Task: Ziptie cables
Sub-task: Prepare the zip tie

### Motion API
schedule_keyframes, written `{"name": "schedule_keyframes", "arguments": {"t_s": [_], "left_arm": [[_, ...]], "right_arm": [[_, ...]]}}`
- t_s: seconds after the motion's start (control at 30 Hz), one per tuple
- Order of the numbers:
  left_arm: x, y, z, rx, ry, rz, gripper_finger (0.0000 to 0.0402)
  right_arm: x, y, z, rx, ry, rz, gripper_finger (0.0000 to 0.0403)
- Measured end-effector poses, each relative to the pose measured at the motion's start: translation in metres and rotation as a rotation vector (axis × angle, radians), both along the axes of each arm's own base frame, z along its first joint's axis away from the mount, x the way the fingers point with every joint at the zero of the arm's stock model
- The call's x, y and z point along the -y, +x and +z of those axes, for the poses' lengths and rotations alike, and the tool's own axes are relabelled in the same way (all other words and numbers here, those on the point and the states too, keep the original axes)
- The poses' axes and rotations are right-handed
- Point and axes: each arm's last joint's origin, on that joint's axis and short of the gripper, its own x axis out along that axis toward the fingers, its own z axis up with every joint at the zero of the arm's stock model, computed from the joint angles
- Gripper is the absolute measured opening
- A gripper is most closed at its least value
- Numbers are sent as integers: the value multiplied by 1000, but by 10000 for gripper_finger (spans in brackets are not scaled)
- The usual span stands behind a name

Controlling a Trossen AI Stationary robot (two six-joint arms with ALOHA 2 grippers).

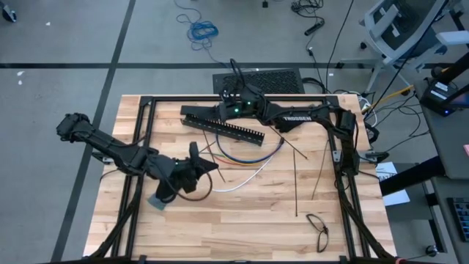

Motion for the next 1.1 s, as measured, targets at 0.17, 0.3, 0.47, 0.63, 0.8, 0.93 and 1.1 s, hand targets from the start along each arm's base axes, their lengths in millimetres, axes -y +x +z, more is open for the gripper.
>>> {"name": "schedule_keyframes", "arguments": {"t_s": [0.17, 0.3, 0.47, 0.63, 0.8, 0.93, 1.1], "left_arm": [[2, 2, 10, 111, -200, 9, 0], [1, 0, 14, 150, -342, 24, 0], [1, -1, 18, 191, -542, 49, 0], [-1, -5, 22, 219, -757, 92, 0], [-4, -12, 26, 224, -855, 116, 0], [-7, -17, 25, 210, -948, 164, 0], [-15, -30, 20, 162, -1061, 291, 0]], "right_arm": [[-6, 1, 2, 44, -122, 4, 0], [-8, 2, 3, 79, -207, -3, 0], [-9, 2, 6, 121, -302, -18, 0], [-9, 2, 8, 160, -412, -37, 0], [-6, 1, 8, 170, -481, -56, 0], [-2, 0, 8, 176, -529, -71, 0], [6, -3, 8, 176, -564, -94, 0]]}}
